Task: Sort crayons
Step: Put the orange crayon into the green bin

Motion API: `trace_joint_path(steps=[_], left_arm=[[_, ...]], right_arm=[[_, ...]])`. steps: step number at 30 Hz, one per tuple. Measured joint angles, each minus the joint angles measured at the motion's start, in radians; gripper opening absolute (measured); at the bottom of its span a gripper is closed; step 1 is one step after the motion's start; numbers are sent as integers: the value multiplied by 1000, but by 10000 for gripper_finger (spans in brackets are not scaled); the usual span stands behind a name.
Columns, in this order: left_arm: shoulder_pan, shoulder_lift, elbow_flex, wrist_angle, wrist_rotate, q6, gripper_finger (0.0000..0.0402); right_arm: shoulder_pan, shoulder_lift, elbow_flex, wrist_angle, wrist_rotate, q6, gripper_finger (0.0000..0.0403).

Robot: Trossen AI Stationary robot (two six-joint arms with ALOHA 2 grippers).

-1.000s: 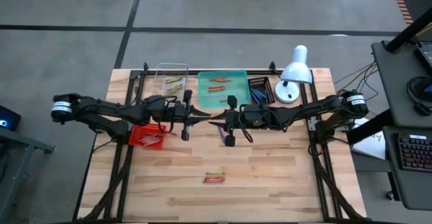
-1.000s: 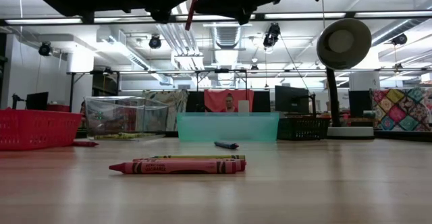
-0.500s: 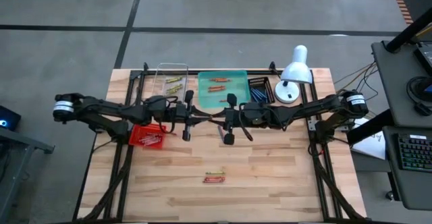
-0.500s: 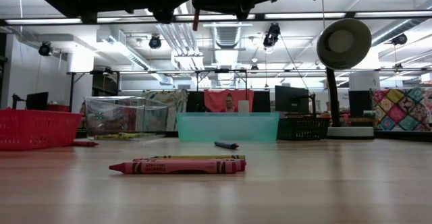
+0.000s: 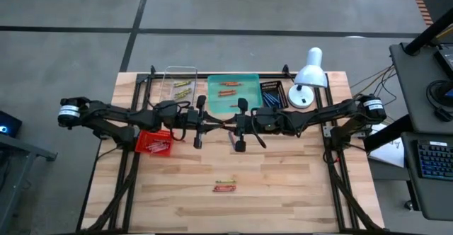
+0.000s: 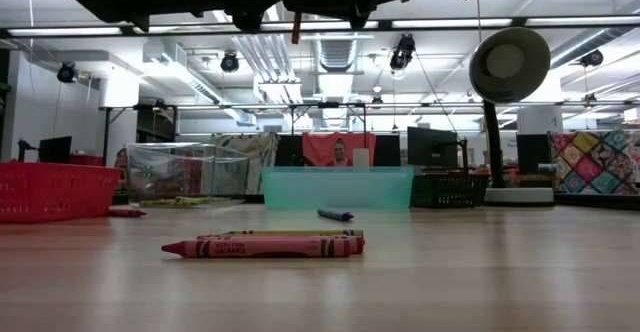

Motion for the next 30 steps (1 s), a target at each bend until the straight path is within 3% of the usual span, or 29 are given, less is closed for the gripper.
trace_joint_path(steps=[6,9,15,24,30], left_arm=[[1,-31,2,-77,-3,-8,64],[1,-64,2,-133,-13,-4,96],[1,-159,6,-246,-138,19,140],[1,-277,6,-444,-196,-6,148],[1,-311,6,-578,-197,-9,148]], right_arm=[[-24,0,16,-89,3,36,15],[-44,0,52,-193,55,64,15],[-133,16,143,-455,180,78,14],[-330,153,217,-521,184,51,14],[-390,232,277,-596,183,89,27]])
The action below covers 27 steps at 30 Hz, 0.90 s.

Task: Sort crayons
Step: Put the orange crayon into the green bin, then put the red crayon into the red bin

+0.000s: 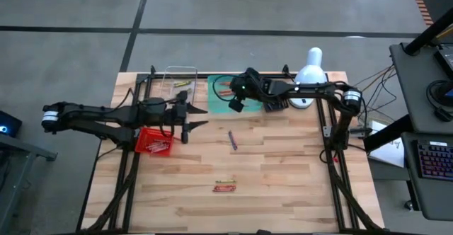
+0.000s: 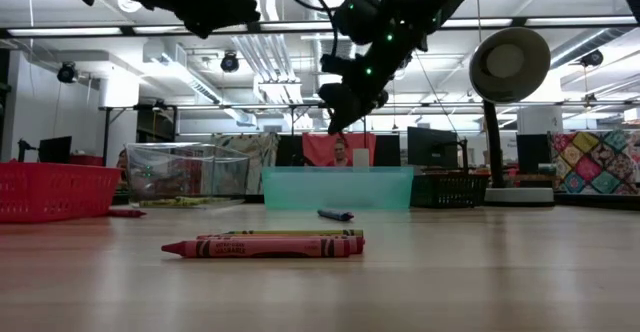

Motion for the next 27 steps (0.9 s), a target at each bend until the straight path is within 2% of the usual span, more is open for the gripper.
trace_joint_path(steps=[8,17,27], left_arm=[[0,6,0,-151,-1,-9,149],[0,65,0,-313,0,-57,149],[0,285,137,-753,1,-140,149]], right_arm=[[-3,17,19,-9,-1,-8,67],[6,-3,34,-15,-8,-11,68],[79,-70,34,-45,-65,4,73]])
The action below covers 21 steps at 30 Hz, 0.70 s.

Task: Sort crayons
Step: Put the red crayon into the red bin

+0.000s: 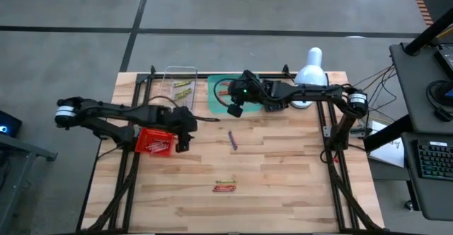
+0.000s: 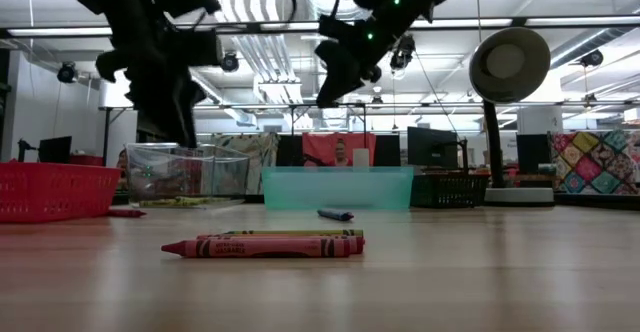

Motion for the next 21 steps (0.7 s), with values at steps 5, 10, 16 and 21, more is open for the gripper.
trace_joint_path(steps=[5,10,16,21], left_arm=[[0,163,74,-179,0,-27,149],[0,305,111,-250,0,-7,149],[0,410,116,-275,0,23,149],[0,442,118,-274,0,37,149]], right_arm=[[39,-25,0,-19,1,-8,68],[64,-29,0,-41,3,-9,73],[70,-29,0,-85,4,15,72],[70,-29,0,-99,4,38,69]])
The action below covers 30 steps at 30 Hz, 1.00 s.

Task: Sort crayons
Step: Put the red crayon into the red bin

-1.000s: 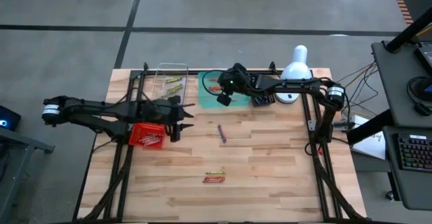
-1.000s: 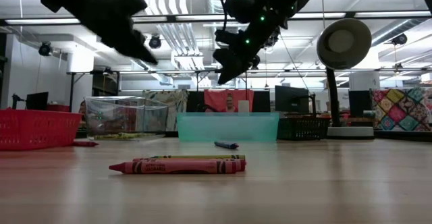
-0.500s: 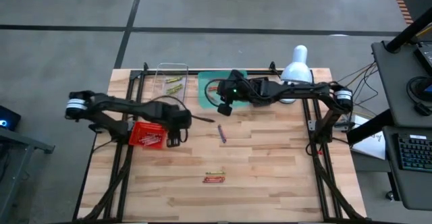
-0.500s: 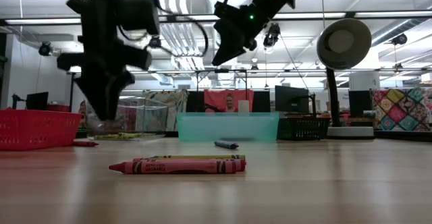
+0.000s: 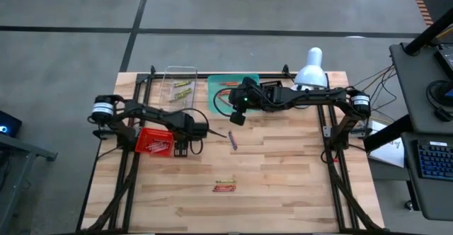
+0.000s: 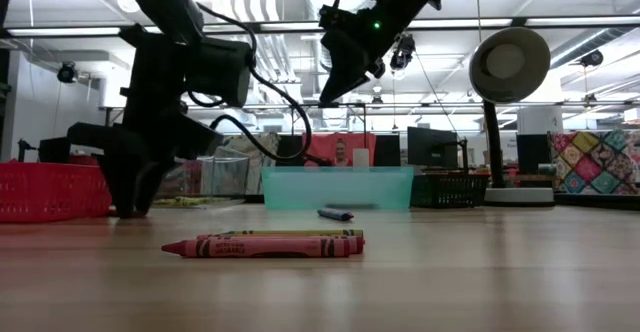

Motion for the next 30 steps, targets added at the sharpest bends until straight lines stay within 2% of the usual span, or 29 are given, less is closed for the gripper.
trace_joint_path(steps=[6,17,22,30], left_arm=[[-2,-2,0,2,-28,2,126],[0,-7,3,30,-67,52,8],[1,-7,18,74,-147,62,9],[1,-20,83,105,-152,127,2]], right_arm=[[2,0,0,0,0,0,75],[6,0,0,1,0,1,66],[7,0,-1,1,0,1,70],[19,0,-1,-24,0,1,69]])
